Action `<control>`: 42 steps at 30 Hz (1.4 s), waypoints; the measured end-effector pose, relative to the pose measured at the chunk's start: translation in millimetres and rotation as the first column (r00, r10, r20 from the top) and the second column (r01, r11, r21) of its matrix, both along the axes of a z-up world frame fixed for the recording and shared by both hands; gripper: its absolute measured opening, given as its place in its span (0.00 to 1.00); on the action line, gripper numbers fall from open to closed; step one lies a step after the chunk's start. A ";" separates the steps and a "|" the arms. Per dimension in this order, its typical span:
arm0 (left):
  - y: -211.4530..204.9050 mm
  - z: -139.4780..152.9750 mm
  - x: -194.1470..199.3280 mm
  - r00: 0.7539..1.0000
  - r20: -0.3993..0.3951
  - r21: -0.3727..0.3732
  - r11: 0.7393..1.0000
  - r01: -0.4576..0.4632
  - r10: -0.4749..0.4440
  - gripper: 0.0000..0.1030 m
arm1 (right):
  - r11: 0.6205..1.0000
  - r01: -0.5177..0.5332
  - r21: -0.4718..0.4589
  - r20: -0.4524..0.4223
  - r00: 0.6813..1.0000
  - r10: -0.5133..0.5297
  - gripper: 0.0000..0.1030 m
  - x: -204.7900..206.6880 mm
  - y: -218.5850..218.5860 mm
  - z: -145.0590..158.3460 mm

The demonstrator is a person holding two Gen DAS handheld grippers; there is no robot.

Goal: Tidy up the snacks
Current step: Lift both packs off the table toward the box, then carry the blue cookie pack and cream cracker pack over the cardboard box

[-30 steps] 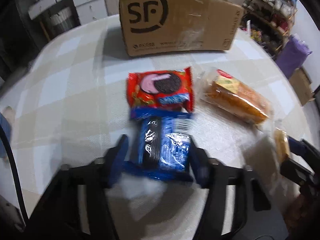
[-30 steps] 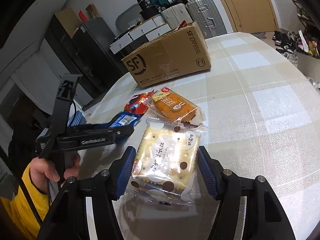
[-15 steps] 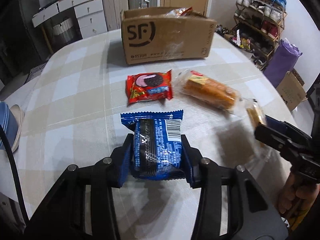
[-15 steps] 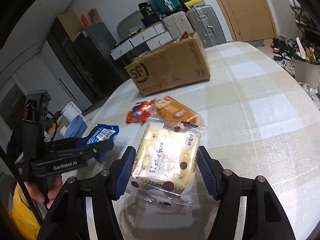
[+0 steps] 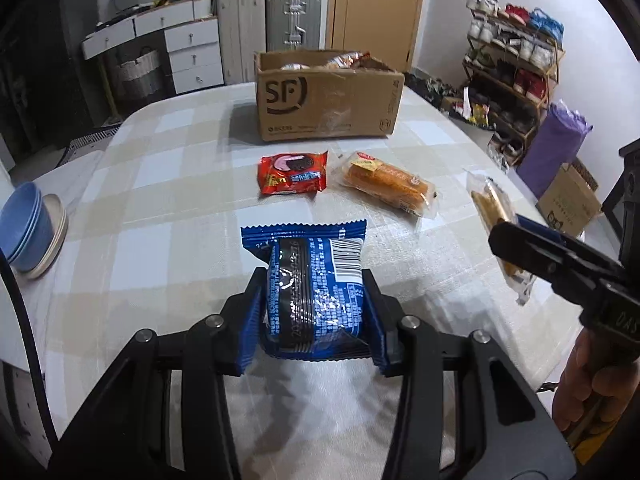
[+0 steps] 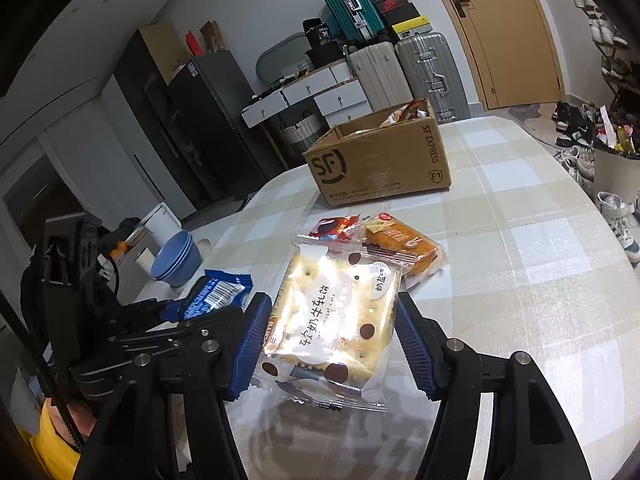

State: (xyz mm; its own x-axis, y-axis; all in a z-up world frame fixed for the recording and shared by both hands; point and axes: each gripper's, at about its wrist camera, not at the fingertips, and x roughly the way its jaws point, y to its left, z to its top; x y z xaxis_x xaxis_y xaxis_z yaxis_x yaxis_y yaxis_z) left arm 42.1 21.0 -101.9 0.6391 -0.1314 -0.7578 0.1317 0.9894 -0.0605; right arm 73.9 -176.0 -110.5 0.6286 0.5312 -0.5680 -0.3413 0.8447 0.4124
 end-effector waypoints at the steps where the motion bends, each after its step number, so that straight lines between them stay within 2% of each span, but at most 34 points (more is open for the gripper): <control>1: 3.1 3.5 -6.0 1.000 0.010 -0.009 1.000 -0.010 0.010 0.40 | 1.000 -0.004 -0.004 0.002 1.000 0.004 0.61 -2.9 1.6 1.9; 12: 20.3 19.3 -43.4 0.998 0.046 -0.092 0.995 -0.042 0.047 0.40 | 1.000 -0.013 -0.018 0.024 1.000 0.013 0.61 -23.1 7.1 14.4; 24: 23.2 5.3 -33.9 0.998 0.012 -0.127 0.990 -0.056 0.058 0.40 | 1.000 0.012 -0.020 0.006 1.000 -0.012 0.61 -18.7 5.7 7.9; 32: 34.3 8.9 -0.1 0.998 0.006 -0.157 0.986 -0.063 0.064 0.40 | 0.999 -0.028 -0.037 0.048 0.998 0.029 0.61 -0.1 16.2 23.1; 39: 37.3 48.9 46.5 0.997 0.068 -0.181 0.983 -0.028 0.041 0.40 | 0.999 -0.036 -0.023 0.107 0.994 0.038 0.61 39.6 14.0 57.9; 42: 34.8 66.7 69.2 0.994 0.102 -0.155 0.988 -0.018 0.034 0.40 | 0.999 -0.028 -0.045 0.137 0.990 0.034 0.61 61.9 15.1 76.1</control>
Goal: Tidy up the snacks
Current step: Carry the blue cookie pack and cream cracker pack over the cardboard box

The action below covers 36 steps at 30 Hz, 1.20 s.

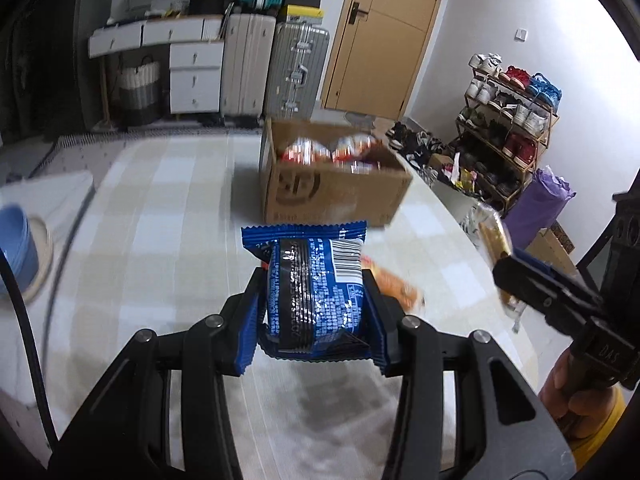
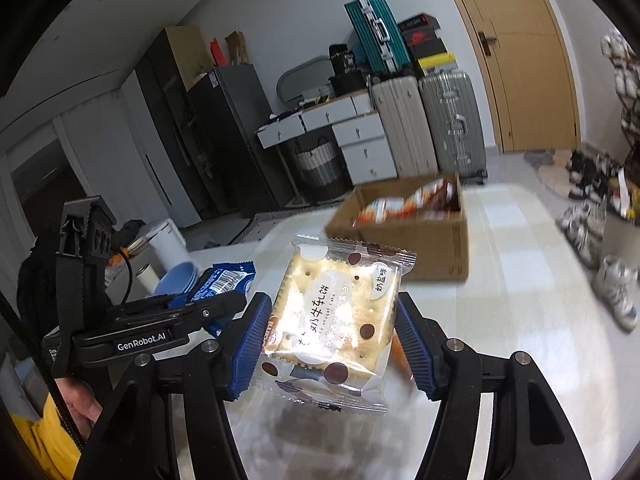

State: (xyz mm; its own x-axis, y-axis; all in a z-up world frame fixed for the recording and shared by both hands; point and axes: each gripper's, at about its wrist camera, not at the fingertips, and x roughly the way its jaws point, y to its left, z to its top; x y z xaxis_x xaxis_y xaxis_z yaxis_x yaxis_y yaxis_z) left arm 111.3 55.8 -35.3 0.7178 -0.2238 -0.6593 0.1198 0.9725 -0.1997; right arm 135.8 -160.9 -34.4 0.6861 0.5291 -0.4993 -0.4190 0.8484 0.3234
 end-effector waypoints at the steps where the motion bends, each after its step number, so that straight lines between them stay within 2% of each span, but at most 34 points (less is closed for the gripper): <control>1: -1.6 6.1 8.7 1.000 0.009 0.002 1.000 0.007 -0.007 0.40 | 1.000 0.003 -0.007 0.010 1.000 -0.003 0.61 6.7 -0.1 5.8; 5: -7.5 25.9 47.9 0.999 0.026 0.019 0.999 0.027 -0.027 0.40 | 1.000 -0.008 0.020 0.011 1.000 0.008 0.61 45.4 -2.6 27.4; 8: -12.5 37.1 85.1 0.999 0.032 0.054 0.998 0.022 -0.024 0.40 | 1.000 0.003 0.001 0.018 1.000 -0.003 0.61 76.4 -0.8 38.5; 12: -22.3 42.1 143.2 1.000 0.005 0.095 0.995 0.030 -0.030 0.40 | 0.999 0.007 0.051 -0.034 0.999 -0.006 0.61 127.1 -5.5 44.3; 14: -31.1 42.6 168.3 1.000 0.016 0.152 0.988 0.017 -0.020 0.40 | 0.999 0.032 0.034 -0.047 0.998 -0.030 0.61 150.9 -5.9 45.4; 16: -38.6 40.0 197.8 0.999 -0.013 0.152 0.987 0.049 -0.048 0.40 | 0.999 0.041 0.020 -0.049 0.998 -0.040 0.61 171.4 -5.4 45.5; 22: -48.4 30.2 268.7 0.996 -0.069 0.116 0.991 0.070 -0.062 0.40 | 0.998 0.050 -0.034 -0.065 0.996 -0.053 0.61 221.7 -0.9 37.2; 25: -54.8 24.7 296.4 0.996 -0.069 0.139 0.988 0.063 -0.054 0.40 | 0.998 0.054 -0.037 -0.076 0.995 -0.057 0.61 240.4 -0.8 29.5; 29: -60.5 12.6 325.5 0.995 -0.091 0.136 0.989 0.059 -0.046 0.40 | 0.997 0.050 -0.065 -0.110 0.992 -0.057 0.61 265.8 1.8 13.8; 36: -71.2 -2.1 369.7 0.993 -0.110 0.156 0.986 0.055 -0.038 0.40 | 0.995 0.043 -0.085 -0.137 0.989 -0.054 0.61 286.4 7.2 -9.6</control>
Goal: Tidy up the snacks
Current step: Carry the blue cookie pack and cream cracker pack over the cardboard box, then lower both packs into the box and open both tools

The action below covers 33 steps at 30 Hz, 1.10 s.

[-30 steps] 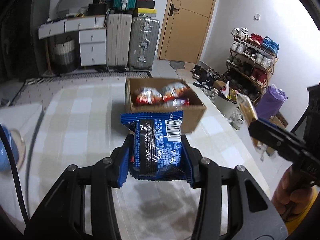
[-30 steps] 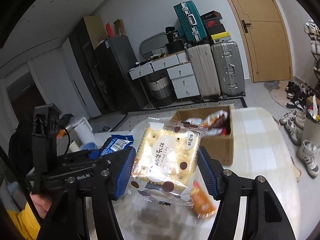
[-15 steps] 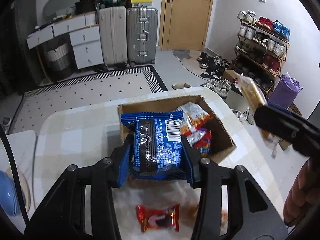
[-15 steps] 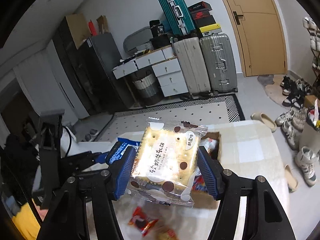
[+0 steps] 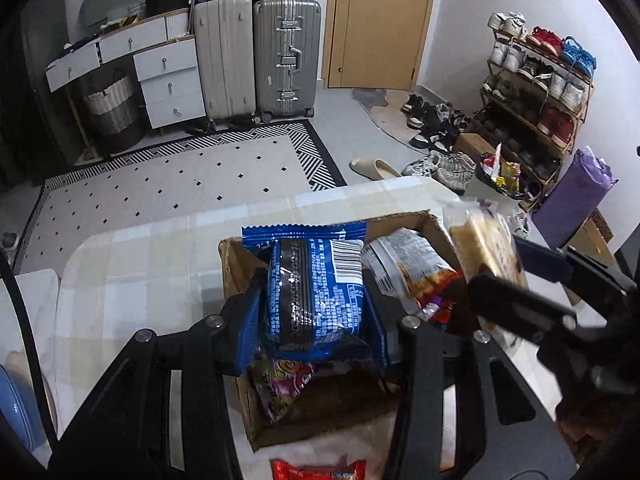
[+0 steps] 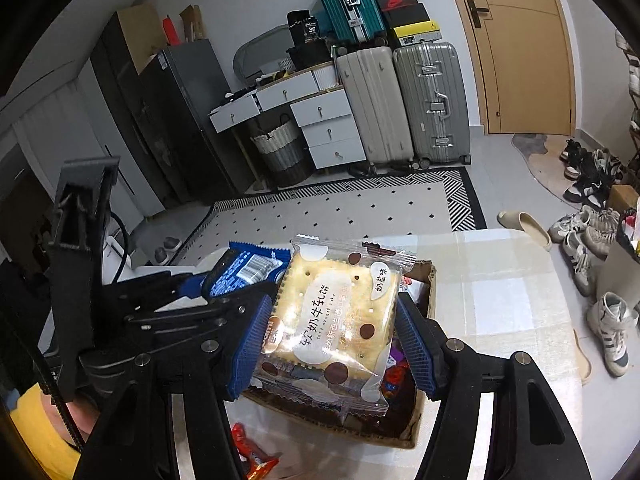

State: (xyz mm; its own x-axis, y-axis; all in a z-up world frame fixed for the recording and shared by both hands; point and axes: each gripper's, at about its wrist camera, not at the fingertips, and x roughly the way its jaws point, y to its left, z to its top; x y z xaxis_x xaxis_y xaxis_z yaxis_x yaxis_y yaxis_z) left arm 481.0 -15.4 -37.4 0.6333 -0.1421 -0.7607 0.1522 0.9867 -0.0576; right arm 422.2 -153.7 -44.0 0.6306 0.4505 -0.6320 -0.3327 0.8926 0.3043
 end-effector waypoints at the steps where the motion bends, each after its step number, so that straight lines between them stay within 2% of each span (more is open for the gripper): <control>1: -0.5 -2.4 3.5 1.000 0.007 0.003 1.000 -0.005 0.005 0.40 | 1.000 0.006 0.001 -0.001 1.000 -0.006 0.61 0.4 0.9 -3.1; 6: -2.3 -12.1 34.1 1.000 -0.010 -0.007 1.000 -0.013 0.013 0.40 | 1.000 0.004 0.001 -0.017 1.000 -0.004 0.61 6.1 5.1 -17.2; 11: 1.0 -23.9 48.5 0.999 -0.036 -0.026 1.000 -0.013 0.012 0.40 | 1.000 0.011 -0.018 -0.026 1.000 -0.011 0.61 8.4 7.0 -23.2; 17: 0.3 -37.6 42.4 0.999 -0.034 -0.018 1.000 -0.012 0.011 0.40 | 0.999 -0.007 -0.037 -0.045 0.999 0.006 0.62 13.0 8.3 -33.6; 33: -3.5 -36.3 15.1 1.000 -0.018 -0.035 0.999 0.000 -0.001 0.40 | 0.998 0.005 -0.056 -0.038 0.999 -0.007 0.62 15.7 2.8 -43.2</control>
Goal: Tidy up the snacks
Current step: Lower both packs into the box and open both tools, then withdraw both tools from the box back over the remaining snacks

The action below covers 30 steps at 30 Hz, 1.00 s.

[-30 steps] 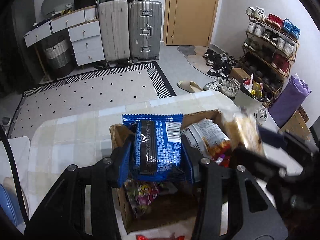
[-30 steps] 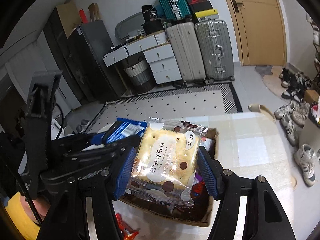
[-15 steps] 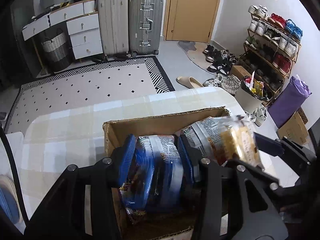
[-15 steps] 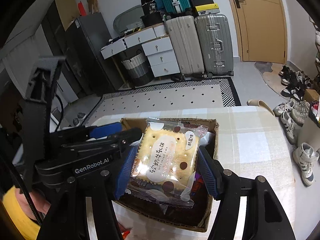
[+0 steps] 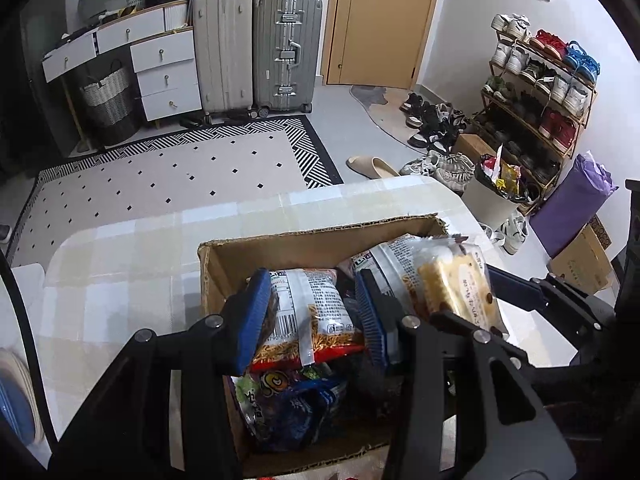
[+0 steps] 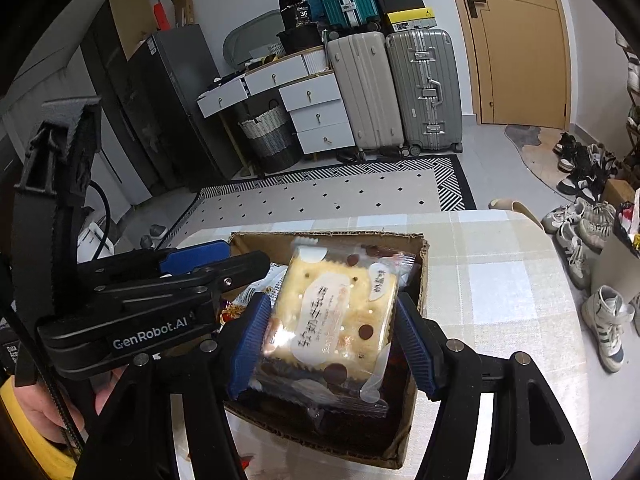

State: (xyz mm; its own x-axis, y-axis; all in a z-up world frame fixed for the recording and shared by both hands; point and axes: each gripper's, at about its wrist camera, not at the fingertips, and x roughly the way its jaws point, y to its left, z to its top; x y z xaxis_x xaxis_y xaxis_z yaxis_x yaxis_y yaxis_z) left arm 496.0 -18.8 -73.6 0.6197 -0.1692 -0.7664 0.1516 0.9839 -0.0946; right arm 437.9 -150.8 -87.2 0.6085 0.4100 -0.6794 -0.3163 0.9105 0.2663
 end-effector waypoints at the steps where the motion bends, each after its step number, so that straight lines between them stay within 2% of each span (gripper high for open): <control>1: 0.5 1.1 -5.2 1.000 -0.002 0.002 1.000 0.001 -0.001 0.40 | 1.000 -0.001 -0.004 0.000 1.000 0.001 0.62 -0.2 -0.5 -0.2; 5: 0.7 4.4 -12.5 1.000 0.005 0.027 1.000 0.012 -0.013 0.40 | 1.000 0.004 -0.009 0.013 1.000 -0.003 0.62 -1.7 -3.3 1.7; 15: 8.8 14.2 -28.7 1.000 -0.003 0.021 1.000 -0.007 0.007 0.41 | 1.000 0.008 0.011 0.028 1.000 -0.009 0.62 -12.2 -8.2 11.9; 22: 14.1 27.4 -46.8 1.000 0.017 0.026 1.000 -0.001 0.001 0.41 | 1.000 0.006 0.013 0.067 0.998 -0.006 0.62 -27.6 -8.7 29.6; 25: 16.8 39.1 -63.4 0.999 0.033 0.019 1.000 -0.005 0.005 0.46 | 1.000 0.008 0.015 0.087 0.996 -0.009 0.62 -37.9 -8.0 41.8; 30: 27.7 70.4 -110.1 0.991 0.122 -0.010 0.999 -0.046 0.047 0.56 | 1.000 -0.004 0.004 0.144 0.990 0.004 0.62 -65.5 -9.8 68.4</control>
State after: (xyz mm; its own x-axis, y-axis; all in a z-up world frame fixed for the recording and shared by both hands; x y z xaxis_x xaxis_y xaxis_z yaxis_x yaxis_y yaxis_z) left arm 385.9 8.9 -3.3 0.7160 -0.1434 -0.6833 0.1167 0.9895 -0.0854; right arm 372.4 -160.6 -18.8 0.6983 0.4155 -0.5829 -0.3554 0.9081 0.2215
